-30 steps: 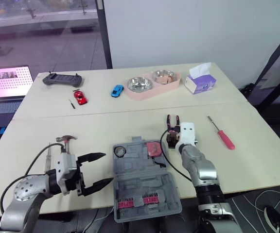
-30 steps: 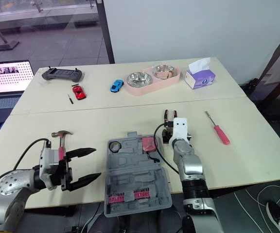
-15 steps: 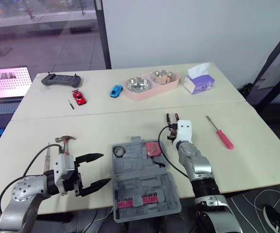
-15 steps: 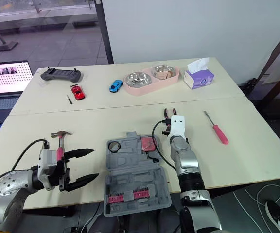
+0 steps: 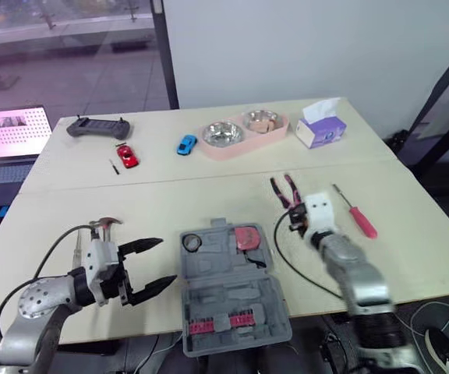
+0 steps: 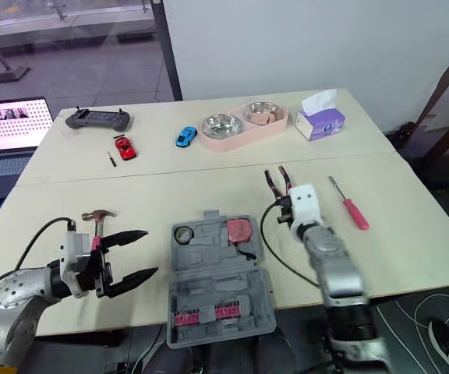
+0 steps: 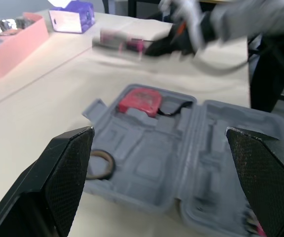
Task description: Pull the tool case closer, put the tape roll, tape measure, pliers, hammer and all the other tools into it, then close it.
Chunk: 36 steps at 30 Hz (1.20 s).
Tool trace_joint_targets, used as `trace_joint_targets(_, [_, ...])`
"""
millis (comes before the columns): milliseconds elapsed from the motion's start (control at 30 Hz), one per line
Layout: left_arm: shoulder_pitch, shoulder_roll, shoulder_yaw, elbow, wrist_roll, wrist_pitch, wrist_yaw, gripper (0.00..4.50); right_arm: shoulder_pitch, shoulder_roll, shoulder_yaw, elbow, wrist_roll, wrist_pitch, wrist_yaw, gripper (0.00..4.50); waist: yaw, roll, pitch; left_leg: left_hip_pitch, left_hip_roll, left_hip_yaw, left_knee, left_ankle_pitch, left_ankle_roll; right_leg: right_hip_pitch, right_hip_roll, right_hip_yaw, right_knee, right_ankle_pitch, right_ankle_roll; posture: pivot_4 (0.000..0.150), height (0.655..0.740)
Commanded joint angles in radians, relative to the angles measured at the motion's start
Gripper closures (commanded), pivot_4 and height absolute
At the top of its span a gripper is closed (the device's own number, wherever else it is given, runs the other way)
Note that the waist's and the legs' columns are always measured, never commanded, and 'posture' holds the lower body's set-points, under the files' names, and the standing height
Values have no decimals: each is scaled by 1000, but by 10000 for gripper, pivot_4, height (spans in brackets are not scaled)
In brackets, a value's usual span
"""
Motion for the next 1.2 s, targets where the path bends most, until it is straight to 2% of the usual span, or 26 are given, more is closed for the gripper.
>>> trace_joint_targets(33, [6,12,35,7,-15,-2,-7,0,-47,-170,40,-265,167,103,281,35084,-1,-1,0,0,1,0,0,0,0,0,1,0,0,0,0,1500,7400])
trace_joint_targets(167, [6,18,46,43,-15,-11,-30,0,-160,-403,110,-352,295,209,548,35084,6,-3,1,0,3,0,-1,-1,1,0,2,-2,0,-1,-1,1500,7400])
trace_joint_targets(300, [20,28,50,71,-14,-27,-77,0,-339,-504,256,-323,310,248,719,35084,8,-4,2,0,3,0,2,-1,1,2,1,-2,-3,-2,-6,1500,7400])
trace_joint_targets(433, [51,57,70,115,-11,-47,-142,0,-545,-451,455,-210,223,282,771,35084,5,-5,3,-1,3,2,1,-1,1,0,-1,-2,-4,-1,-7,1500,7400])
trace_joint_targets(667, [15,112,84,191,-5,-72,-220,0,-717,-362,681,-68,111,282,857,35084,8,-5,3,-6,2,2,2,-1,0,-5,-4,-1,-4,0,-6,1500,7400])
trace_joint_targets(800, [-11,125,67,222,11,-94,-258,0,-746,-309,734,-48,88,310,874,35084,6,-5,2,-6,1,2,2,-1,0,-5,-4,0,-4,2,-4,1500,7400])
trace_joint_targets(1200, [-18,117,59,197,23,-94,-254,0,-736,-216,840,48,-34,287,852,35084,4,-5,2,-6,1,2,1,0,-1,-6,-4,0,-3,2,-4,1500,7400])
